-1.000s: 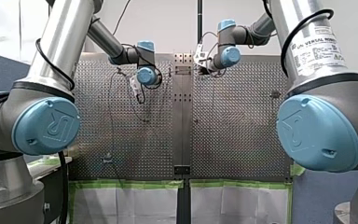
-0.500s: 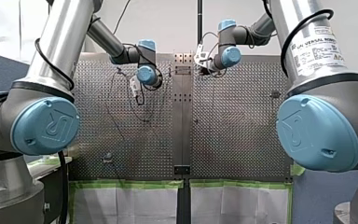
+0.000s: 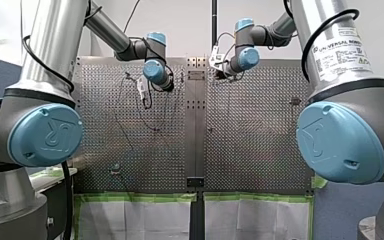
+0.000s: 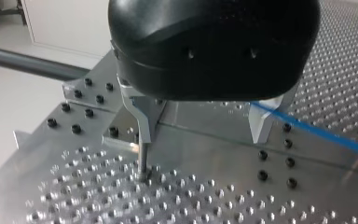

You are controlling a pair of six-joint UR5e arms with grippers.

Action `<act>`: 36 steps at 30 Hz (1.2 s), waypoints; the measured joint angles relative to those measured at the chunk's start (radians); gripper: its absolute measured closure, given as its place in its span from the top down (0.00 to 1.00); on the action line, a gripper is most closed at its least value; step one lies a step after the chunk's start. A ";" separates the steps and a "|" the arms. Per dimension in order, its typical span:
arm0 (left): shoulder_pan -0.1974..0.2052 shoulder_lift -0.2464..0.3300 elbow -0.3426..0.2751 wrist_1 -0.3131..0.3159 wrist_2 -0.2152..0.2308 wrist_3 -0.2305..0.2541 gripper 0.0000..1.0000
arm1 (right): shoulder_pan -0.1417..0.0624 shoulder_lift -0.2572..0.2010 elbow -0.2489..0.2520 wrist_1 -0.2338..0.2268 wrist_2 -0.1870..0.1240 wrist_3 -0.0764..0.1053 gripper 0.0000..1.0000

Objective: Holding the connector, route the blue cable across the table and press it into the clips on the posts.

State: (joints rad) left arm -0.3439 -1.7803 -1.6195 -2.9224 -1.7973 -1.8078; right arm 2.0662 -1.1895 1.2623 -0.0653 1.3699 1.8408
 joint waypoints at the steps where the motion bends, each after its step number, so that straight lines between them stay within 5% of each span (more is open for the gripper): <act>1: -0.004 0.011 -0.011 -0.001 0.000 -0.001 1.00 | 0.000 -0.001 0.000 0.000 0.000 0.000 0.00; 12: -0.037 0.105 -0.075 -0.006 0.001 -0.005 1.00 | -0.012 -0.044 0.028 0.020 0.039 0.001 0.00; 20: -0.098 0.165 -0.075 0.004 -0.009 0.016 1.00 | -0.018 -0.052 0.037 0.040 0.044 -0.004 0.00; 26: -0.153 0.164 -0.057 0.031 -0.053 0.024 1.00 | -0.021 -0.054 0.049 0.042 0.054 -0.004 0.00; 36: -0.238 0.106 0.011 -0.011 -0.097 0.060 1.00 | -0.022 -0.054 0.050 0.042 0.055 -0.004 0.00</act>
State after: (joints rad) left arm -0.5819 -1.6745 -1.6085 -2.9337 -1.8947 -1.7475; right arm 2.0445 -1.2430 1.3124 -0.0232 1.4252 1.8365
